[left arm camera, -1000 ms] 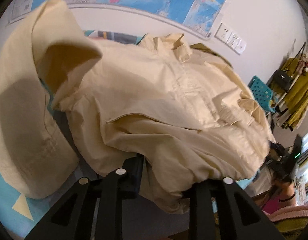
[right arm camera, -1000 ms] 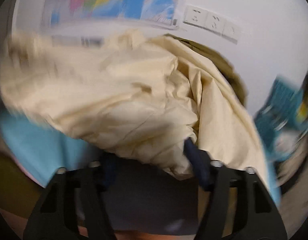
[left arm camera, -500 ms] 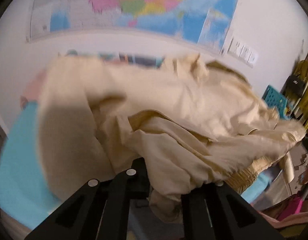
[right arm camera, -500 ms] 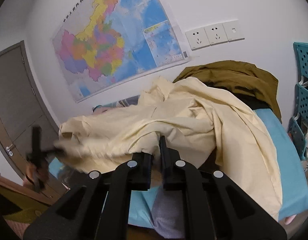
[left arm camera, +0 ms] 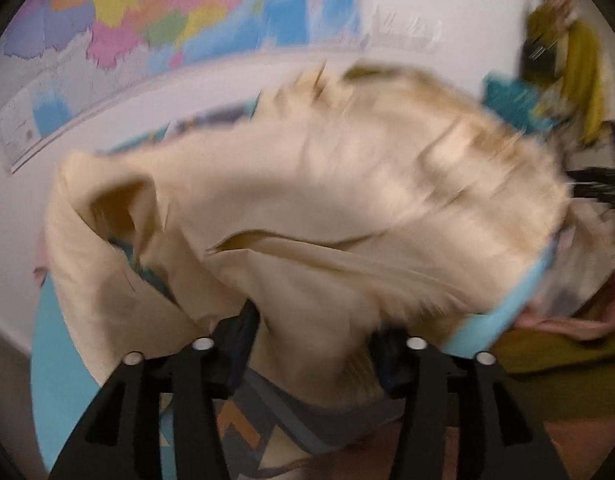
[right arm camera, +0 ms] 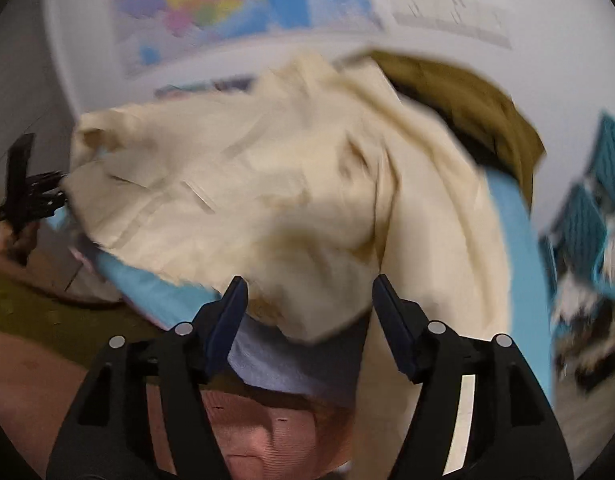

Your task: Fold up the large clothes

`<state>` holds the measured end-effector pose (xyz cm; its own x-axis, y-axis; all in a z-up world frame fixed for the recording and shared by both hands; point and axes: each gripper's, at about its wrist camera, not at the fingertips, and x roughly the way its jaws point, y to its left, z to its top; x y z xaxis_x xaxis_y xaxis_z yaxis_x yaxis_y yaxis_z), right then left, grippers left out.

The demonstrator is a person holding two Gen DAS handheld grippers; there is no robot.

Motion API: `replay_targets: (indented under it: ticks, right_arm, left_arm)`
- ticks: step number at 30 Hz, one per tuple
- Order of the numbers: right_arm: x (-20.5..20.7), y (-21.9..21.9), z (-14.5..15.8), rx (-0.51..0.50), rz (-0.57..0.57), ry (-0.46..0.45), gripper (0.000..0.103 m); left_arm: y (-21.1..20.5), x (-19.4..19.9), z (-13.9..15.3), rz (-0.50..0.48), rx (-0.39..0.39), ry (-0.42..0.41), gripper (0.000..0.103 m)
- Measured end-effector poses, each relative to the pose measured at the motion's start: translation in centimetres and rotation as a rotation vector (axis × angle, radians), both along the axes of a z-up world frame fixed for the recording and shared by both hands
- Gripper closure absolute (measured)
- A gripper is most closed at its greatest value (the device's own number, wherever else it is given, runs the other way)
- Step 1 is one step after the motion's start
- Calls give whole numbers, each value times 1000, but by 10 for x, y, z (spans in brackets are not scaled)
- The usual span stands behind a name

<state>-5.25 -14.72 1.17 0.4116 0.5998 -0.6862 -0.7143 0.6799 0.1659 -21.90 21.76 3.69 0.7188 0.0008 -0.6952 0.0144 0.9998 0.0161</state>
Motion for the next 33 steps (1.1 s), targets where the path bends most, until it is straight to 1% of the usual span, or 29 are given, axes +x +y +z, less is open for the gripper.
replay_targets:
  ticks: [1, 2, 3, 5, 6, 7, 8, 9, 10, 11, 13, 15, 16, 17, 18, 19, 20, 21, 22, 23, 24, 25, 26, 27, 29, 31, 33]
  right_arm:
    - [5, -5, 12, 42, 12, -21, 34]
    - [10, -9, 17, 68, 3, -32, 33]
    - [23, -9, 26, 94, -21, -40, 33]
    - [47, 3, 30, 73, -78, -92, 32]
    - [59, 9, 29, 62, -87, -98, 32]
    - [78, 22, 26, 35, -114, -118, 35]
    - [94, 33, 21, 4, -151, -132, 34]
    - [111, 45, 14, -24, -157, -128, 34]
    - [125, 54, 7, -39, -152, -118, 36]
    - [138, 61, 1, -59, -155, -116, 37]
    - [160, 84, -13, -167, -160, -157, 38]
    - [175, 96, -21, -224, -141, -177, 46]
    - [185, 101, -25, -235, -134, -156, 53]
    - [193, 102, -27, -240, -124, -143, 59]
    - [200, 105, -28, -260, -116, -153, 63]
    - [206, 108, -29, -284, -107, -160, 88]
    - [210, 109, -27, -297, -102, -160, 102]
    - [216, 105, -22, -300, -119, -172, 102]
    - [221, 100, -12, -280, -140, -184, 103]
    - [227, 95, -2, -239, -161, -193, 103]
    - [234, 81, 15, -156, -180, -180, 103]
    - [239, 75, 22, -110, -187, -163, 103]
    - [243, 71, 30, -97, -204, -181, 103]
    - [246, 72, 31, -109, -219, -206, 103]
    - [258, 75, 25, -122, -251, -201, 103]
    - [277, 71, 10, -91, -297, -145, 103]
    - [292, 74, -9, -128, -325, -117, 103]
  left_arm:
    - [-1, -9, 8, -18, 4, -46, 43]
    - [-3, -18, 18, -30, 15, -102, 35]
    - [-2, -24, 26, -43, 9, -150, 31]
    - [3, -30, 43, -61, -26, -251, 25]
    - [2, -24, 47, -55, -26, -267, 23]
    - [-1, -14, 47, -53, -13, -254, 21]
    - [-7, -4, 45, -48, 11, -236, 21]
    - [-13, 11, 40, -40, 42, -209, 21]
    - [-20, 23, 34, -39, 57, -186, 21]
    - [-22, 36, 29, -44, 59, -159, 21]
    - [-20, 58, 17, -44, 54, -103, 21]
    - [-21, 78, 7, -37, 54, -58, 21]
    - [-22, 88, 2, -33, 57, -40, 22]
    - [-20, 98, 0, -26, 56, -26, 22]
    - [-18, 107, -1, -20, 51, -15, 22]
    - [-16, 115, -1, -13, 53, -13, 22]
    - [-15, 120, -1, -7, 61, -13, 22]
    - [-13, 129, -2, 1, 70, -8, 22]
    - [-11, 136, -2, 12, 75, 0, 22]
    - [-6, 144, -3, 29, 81, 6, 22]
    - [-2, 152, -3, 42, 83, 11, 22]
    - [1, 158, -4, 50, 88, 15, 22]
    - [6, 165, -4, 63, 96, 17, 22]
    - [10, 172, -5, 78, 105, 22, 22]
    - [20, 189, -10, 114, 111, 41, 22]
    - [29, 200, -18, 141, 129, 50, 22]
    - [39, 209, -28, 166, 115, 72, 22]
